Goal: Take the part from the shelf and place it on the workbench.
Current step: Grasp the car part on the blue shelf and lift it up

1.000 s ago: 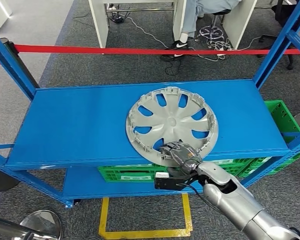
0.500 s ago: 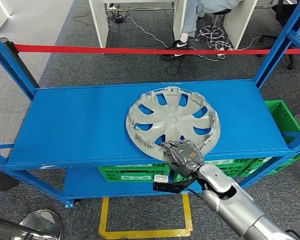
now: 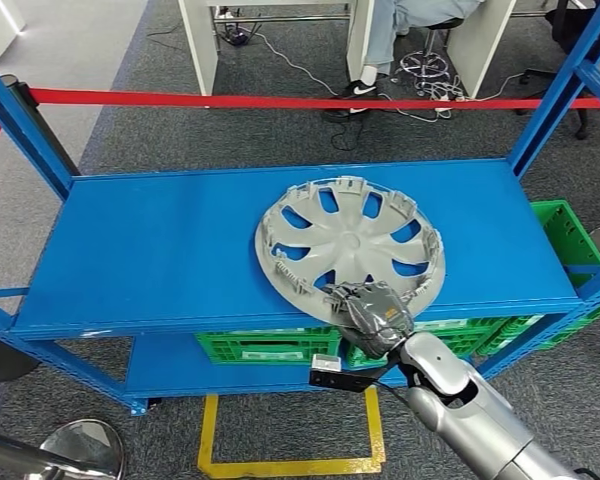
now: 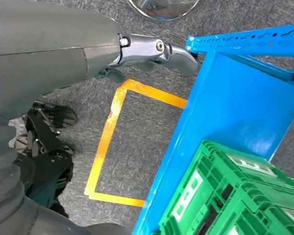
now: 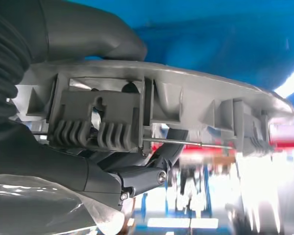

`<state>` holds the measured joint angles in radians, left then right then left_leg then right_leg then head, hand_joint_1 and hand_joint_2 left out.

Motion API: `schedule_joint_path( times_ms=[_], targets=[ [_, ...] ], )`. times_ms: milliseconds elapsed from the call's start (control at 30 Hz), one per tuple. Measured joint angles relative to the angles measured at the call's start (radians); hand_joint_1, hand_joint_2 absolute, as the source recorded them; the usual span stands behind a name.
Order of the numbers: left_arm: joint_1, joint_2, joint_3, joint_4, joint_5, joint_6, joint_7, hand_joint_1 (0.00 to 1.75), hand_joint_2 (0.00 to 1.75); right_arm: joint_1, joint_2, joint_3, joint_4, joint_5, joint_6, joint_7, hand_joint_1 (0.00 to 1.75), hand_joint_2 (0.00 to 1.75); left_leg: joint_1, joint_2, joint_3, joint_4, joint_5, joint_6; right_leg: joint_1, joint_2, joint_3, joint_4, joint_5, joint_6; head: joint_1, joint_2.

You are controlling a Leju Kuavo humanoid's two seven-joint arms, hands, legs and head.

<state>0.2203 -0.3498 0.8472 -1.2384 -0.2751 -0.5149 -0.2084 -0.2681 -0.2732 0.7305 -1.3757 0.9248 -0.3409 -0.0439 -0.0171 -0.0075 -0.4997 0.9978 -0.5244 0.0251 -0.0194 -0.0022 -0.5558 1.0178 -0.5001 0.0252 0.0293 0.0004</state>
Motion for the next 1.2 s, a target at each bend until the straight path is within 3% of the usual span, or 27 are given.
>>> schedule_joint_path(
  times_ms=[200,333,500,633,867,1200],
  targets=[
    [0.034,-0.004,-0.032,-0.019,0.072,0.102,-0.032,0.00,1.75,0.084,0.016,-0.073,-0.142,0.019,-0.186,-0.050,1.75,1.75,0.000,0.000,0.000,0.000,-0.001,0.000,0.000,0.001,-0.001,0.000,-0.001,0.000,0.000,0.000],
    [0.058,-0.005,-0.071,-0.041,0.101,0.171,-0.053,0.00,1.75,0.134,0.033,-0.123,-0.244,0.019,-0.257,-0.095,1.75,1.75,0.000,0.000,-0.001,0.000,-0.001,0.000,0.000,0.001,-0.001,0.000,-0.001,0.000,0.000,0.000],
    [0.074,-0.005,-0.108,-0.064,0.135,0.180,-0.063,0.00,1.75,0.202,0.072,-0.168,-0.360,0.020,-0.319,-0.154,1.75,1.75,0.000,0.000,-0.001,0.000,-0.001,0.000,0.000,0.000,-0.001,0.000,-0.001,0.000,0.000,0.000],
    [0.078,-0.006,-0.128,-0.073,0.137,0.183,-0.072,0.00,1.75,0.232,0.102,-0.206,-0.421,-0.003,-0.336,-0.226,1.75,1.75,0.000,0.000,-0.001,0.000,-0.001,0.000,0.000,0.000,-0.001,0.000,-0.001,0.000,0.000,0.000],
    [0.086,-0.007,-0.144,-0.080,0.120,0.189,-0.095,0.00,1.75,0.289,0.149,-0.290,-0.472,-0.132,-0.337,-0.453,1.75,1.75,0.000,0.000,-0.001,0.000,-0.001,0.000,0.000,0.000,-0.001,0.000,-0.001,0.000,0.000,0.000],
    [0.087,-0.010,-0.145,-0.082,0.090,0.188,-0.121,0.00,1.75,0.312,0.182,-0.340,-0.494,-0.168,-0.337,-0.490,1.75,1.75,0.000,0.000,-0.001,0.000,-0.001,0.000,0.000,0.001,-0.001,0.000,-0.001,0.000,0.000,0.000]
  ],
)
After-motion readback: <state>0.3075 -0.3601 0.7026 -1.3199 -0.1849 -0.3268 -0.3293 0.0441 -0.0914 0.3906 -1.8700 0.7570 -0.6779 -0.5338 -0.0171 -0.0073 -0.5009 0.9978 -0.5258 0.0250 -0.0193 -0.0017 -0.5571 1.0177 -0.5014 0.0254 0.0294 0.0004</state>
